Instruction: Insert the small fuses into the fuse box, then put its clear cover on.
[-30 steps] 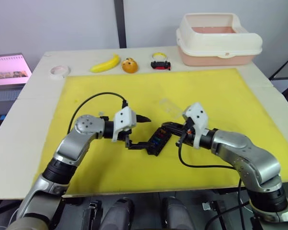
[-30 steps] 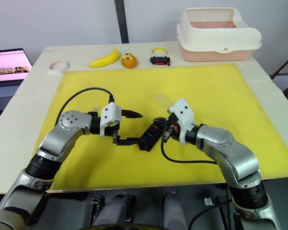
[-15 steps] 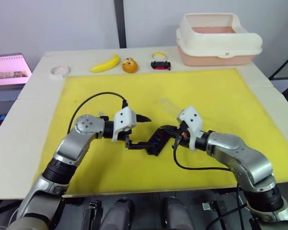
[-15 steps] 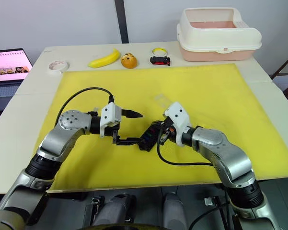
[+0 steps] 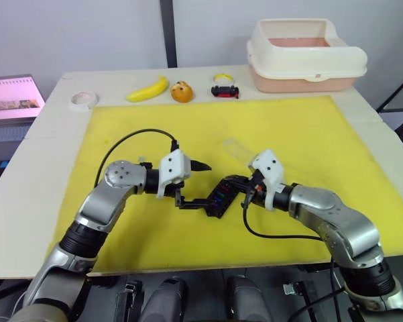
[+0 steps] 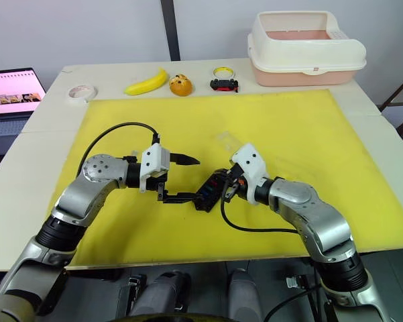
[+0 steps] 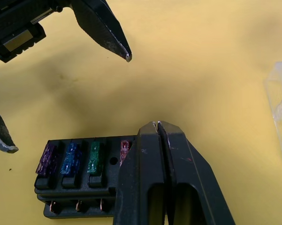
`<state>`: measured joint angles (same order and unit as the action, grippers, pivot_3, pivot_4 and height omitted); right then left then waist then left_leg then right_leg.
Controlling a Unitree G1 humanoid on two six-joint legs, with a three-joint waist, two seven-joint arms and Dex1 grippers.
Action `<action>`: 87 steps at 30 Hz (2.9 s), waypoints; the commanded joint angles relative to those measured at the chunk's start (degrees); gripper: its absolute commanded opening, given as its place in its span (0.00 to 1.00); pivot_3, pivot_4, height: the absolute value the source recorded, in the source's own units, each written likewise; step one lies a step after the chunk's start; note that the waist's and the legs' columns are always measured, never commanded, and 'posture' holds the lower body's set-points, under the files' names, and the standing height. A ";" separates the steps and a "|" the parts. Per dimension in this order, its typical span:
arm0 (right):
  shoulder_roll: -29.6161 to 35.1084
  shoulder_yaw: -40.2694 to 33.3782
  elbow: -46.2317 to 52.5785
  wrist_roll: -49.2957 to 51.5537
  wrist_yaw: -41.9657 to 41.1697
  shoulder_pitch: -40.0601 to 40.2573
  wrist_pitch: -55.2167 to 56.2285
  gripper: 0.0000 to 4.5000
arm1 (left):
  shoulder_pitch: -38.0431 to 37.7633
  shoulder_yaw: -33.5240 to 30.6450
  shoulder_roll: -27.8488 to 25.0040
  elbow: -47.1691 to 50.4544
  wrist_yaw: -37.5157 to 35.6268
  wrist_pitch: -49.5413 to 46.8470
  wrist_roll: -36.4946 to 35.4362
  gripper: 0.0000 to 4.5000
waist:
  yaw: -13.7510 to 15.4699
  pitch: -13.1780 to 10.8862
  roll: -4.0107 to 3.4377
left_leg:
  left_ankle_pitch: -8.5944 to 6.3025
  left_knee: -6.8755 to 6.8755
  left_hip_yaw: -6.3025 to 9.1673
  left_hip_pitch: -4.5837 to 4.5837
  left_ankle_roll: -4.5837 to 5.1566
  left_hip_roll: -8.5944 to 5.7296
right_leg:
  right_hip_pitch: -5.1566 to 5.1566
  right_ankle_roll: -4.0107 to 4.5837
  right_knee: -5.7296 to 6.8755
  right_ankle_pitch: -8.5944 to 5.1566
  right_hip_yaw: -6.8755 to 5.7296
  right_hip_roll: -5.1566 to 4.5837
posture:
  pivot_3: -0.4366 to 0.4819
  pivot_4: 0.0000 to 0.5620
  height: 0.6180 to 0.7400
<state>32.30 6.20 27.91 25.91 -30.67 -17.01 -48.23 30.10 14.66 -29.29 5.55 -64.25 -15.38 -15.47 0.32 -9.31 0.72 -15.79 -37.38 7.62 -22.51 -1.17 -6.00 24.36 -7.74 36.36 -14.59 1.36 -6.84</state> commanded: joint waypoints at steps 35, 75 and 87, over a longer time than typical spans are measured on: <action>19.69 -31.86 2.06 13.18 -12.24 7.34 -7.70 0.52 | -23.85 -30.62 -15.13 9.23 5.10 -17.42 -16.88 1.00 | 0.11 0.05 -0.02 | -0.15 0.06 0.01 0.04 0.25 0.04 | -0.03 0.00 -0.02 0.00 0.01 0.00 | 0.48 0.27 1.00; 2.46 -6.14 5.92 20.43 2.77 -12.70 -10.80 0.99 | 13.00 -39.44 -8.28 -45.87 24.54 -58.36 -27.65 1.00 | -0.77 0.05 0.01 | 0.04 -0.03 0.02 0.04 -0.08 -0.04 | 0.29 0.01 0.65 0.00 0.01 -0.05 | 0.48 0.27 1.00; 3.28 -5.01 5.83 18.93 1.94 -12.45 -11.44 0.99 | 12.43 -38.33 -6.10 -44.79 21.79 -60.33 -27.60 1.00 | -0.53 0.06 0.02 | 0.05 -0.12 0.04 0.04 -0.09 -0.08 | 0.24 0.01 0.71 0.00 0.01 -0.08 | 0.48 0.27 1.00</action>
<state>35.03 1.70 32.42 45.06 -28.48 -28.92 -60.35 42.85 -24.87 -36.12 -40.42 -41.07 -74.53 -42.45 -0.21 -9.25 0.74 -15.75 -37.51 7.65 -22.47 -1.26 -6.09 24.59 -7.73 37.06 -14.60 1.37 -6.93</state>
